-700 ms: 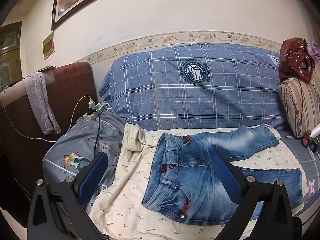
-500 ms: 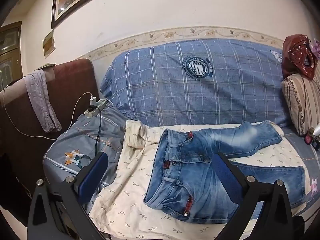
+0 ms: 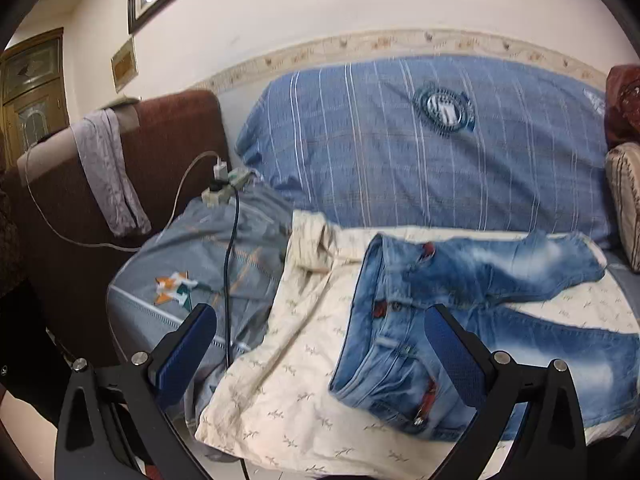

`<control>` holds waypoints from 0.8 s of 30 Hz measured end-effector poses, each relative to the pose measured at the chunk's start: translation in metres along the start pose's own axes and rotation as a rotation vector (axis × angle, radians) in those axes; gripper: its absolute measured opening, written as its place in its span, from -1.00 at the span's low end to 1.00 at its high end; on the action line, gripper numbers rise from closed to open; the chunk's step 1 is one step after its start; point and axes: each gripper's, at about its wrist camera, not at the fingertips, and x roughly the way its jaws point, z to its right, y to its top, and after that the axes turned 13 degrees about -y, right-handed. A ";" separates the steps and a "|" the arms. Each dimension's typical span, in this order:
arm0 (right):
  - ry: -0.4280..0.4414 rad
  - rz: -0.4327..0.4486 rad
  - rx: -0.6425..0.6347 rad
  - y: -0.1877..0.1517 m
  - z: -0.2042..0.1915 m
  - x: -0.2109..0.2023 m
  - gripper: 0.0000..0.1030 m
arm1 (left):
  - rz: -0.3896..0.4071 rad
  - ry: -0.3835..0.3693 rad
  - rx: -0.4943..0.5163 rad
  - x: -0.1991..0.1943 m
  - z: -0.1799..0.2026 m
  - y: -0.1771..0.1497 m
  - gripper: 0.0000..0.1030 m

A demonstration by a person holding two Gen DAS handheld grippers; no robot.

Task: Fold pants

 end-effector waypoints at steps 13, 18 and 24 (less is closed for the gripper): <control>0.081 0.124 -0.218 -0.003 -0.093 -0.039 0.99 | 0.048 -0.073 0.024 -0.028 0.018 0.009 1.00; 0.093 0.115 -0.215 -0.005 -0.094 -0.039 0.99 | 0.044 -0.073 0.018 -0.026 0.018 0.008 1.00; 0.093 0.101 -0.197 -0.003 -0.088 -0.036 0.99 | 0.039 -0.072 0.026 -0.024 0.022 0.008 1.00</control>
